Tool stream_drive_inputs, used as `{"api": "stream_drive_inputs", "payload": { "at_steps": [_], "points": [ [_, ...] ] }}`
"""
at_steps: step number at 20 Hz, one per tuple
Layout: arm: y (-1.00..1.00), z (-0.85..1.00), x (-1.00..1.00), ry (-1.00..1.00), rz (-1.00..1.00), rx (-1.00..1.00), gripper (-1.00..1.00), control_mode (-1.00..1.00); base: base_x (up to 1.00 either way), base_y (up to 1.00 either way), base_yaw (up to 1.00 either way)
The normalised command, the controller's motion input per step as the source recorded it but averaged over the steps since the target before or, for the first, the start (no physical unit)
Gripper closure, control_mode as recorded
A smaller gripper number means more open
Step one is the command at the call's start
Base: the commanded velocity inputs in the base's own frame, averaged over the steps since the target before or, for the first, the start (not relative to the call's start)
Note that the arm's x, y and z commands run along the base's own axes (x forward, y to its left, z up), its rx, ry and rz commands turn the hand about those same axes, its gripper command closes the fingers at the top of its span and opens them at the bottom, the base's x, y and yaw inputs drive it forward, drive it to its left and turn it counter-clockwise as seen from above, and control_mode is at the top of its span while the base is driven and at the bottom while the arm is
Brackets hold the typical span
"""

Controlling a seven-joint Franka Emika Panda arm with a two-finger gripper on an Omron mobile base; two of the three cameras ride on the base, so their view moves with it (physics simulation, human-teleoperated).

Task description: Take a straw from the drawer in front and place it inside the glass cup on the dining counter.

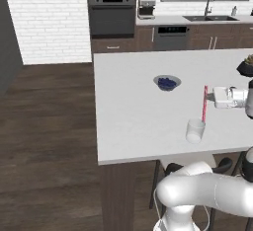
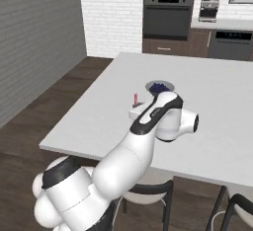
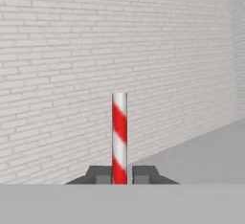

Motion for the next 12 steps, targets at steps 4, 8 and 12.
{"api": "stream_drive_inputs", "payload": {
  "at_steps": [4,8,12],
  "points": [
    [0.00,-0.36,0.36,0.05,0.00,0.00,1.00,-1.00,0.00,0.00,0.00],
    [0.00,-0.31,0.32,0.02,0.00,0.00,1.00,-1.00,0.00,0.00,0.00],
    [0.00,-0.24,0.42,0.00,0.00,0.00,1.00,-1.00,0.00,0.00,0.00]
  ]
}}
